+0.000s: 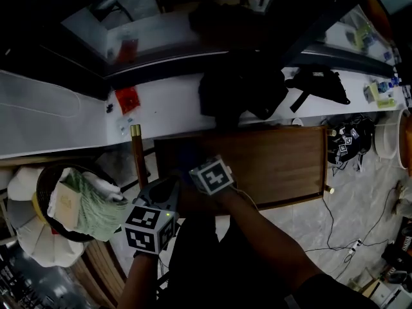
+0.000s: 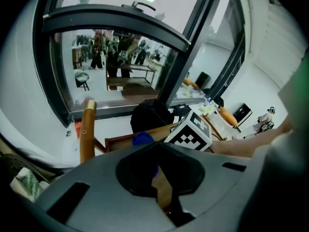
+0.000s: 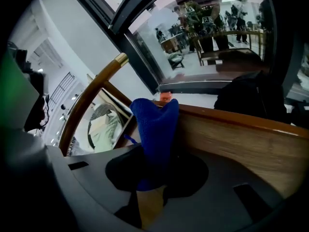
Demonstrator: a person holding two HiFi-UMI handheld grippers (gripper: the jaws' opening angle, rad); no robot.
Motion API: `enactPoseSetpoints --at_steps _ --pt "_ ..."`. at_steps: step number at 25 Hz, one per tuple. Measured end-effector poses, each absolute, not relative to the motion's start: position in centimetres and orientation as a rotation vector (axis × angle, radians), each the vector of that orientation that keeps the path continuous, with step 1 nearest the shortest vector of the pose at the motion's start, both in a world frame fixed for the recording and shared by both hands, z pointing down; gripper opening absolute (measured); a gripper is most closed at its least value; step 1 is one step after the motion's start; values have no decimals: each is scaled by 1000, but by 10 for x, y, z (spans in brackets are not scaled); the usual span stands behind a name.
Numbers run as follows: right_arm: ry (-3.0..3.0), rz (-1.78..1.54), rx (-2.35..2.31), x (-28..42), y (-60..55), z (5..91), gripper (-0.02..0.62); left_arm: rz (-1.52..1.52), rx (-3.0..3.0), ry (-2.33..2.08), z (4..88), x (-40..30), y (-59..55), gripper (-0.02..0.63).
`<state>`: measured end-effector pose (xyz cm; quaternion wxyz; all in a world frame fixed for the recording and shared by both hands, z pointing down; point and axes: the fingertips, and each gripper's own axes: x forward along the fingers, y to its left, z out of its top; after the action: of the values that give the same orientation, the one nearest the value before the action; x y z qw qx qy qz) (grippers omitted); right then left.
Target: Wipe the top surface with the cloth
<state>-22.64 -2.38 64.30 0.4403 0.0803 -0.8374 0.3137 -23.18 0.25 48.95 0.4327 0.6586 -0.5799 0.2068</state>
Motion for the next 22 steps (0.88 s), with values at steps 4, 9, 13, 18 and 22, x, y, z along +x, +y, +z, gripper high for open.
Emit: enactPoseSetpoints --at_steps 4,9,13,18,22 --pt "-2075 785 248 -180 -50 642 107 511 1649 -1403 494 -194 -18 11" --pt "-2070 827 322 -118 -84 640 106 527 1683 -1330 498 -138 -49 11" --pt "-2066 852 370 -71 -111 639 106 548 1736 -1273 496 -89 -78 11" --pt "-2055 866 418 -14 -143 637 106 576 1784 -1219 494 -39 -107 11" --pt "-2052 882 469 28 -168 635 106 588 1809 -1198 495 -10 -128 11"
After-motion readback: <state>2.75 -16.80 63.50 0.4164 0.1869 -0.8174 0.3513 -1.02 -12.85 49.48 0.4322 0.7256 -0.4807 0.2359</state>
